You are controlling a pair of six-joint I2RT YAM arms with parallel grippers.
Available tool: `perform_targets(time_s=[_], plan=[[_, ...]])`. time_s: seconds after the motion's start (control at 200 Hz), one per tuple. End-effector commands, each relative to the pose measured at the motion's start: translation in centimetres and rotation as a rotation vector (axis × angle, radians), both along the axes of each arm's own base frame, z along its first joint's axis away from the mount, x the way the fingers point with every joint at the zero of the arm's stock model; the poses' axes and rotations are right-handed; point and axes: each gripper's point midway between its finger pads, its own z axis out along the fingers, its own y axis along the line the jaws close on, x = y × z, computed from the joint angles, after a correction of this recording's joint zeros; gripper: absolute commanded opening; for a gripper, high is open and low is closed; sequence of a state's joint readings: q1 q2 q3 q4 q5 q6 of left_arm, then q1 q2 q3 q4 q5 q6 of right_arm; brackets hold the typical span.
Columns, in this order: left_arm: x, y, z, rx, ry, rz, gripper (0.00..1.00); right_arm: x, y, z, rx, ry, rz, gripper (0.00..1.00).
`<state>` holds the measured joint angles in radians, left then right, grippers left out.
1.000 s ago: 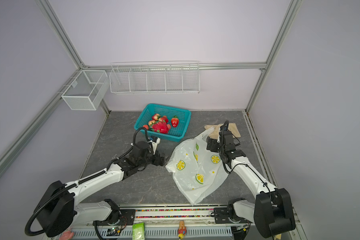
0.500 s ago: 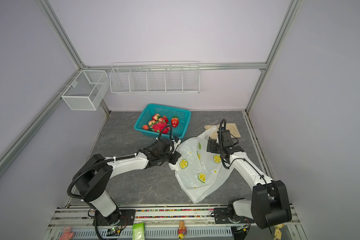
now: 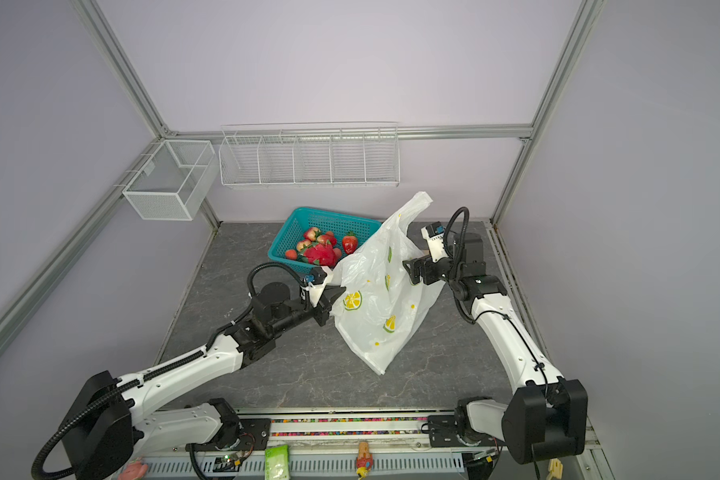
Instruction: Place the fake fruits into the plastic bag and tie a complex knot
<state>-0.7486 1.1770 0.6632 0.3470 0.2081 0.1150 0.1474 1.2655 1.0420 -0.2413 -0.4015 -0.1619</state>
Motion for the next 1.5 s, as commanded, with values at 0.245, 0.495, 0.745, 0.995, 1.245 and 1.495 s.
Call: perform_targets(time_s=[0.245, 0.495, 0.745, 0.995, 1.245, 1.495], plan=[[0.6, 1.9, 2.5, -0.004, -0.163, -0.001, 0.00, 1.6, 3.1, -3.4, -0.122, -0.088, 0.357, 0.93], [0.7, 2.2, 2.8, -0.008, -0.169, 0.017, 0.00, 3.5, 3.3, -5.1, -0.136, -0.098, 0.356, 0.66], [2.2, 2.3, 2.2, -0.015, -0.139, 0.084, 0.00, 2.4, 2.4, -5.4, -0.136, 0.018, 0.291, 0.11], [6.4, 0.1, 1.0, -0.121, 0.033, 0.164, 0.28, 2.5, -7.2, 0.3, -0.274, 0.054, -0.283, 0.06], [6.9, -1.9, 0.8, -0.152, 0.190, 0.113, 0.61, -0.9, -11.9, 5.6, -0.617, -0.050, -0.471, 0.06], [6.1, 2.5, 2.2, -0.176, 0.189, 0.287, 0.68, -1.0, -6.5, 9.2, -0.851, -0.308, -0.128, 0.06]])
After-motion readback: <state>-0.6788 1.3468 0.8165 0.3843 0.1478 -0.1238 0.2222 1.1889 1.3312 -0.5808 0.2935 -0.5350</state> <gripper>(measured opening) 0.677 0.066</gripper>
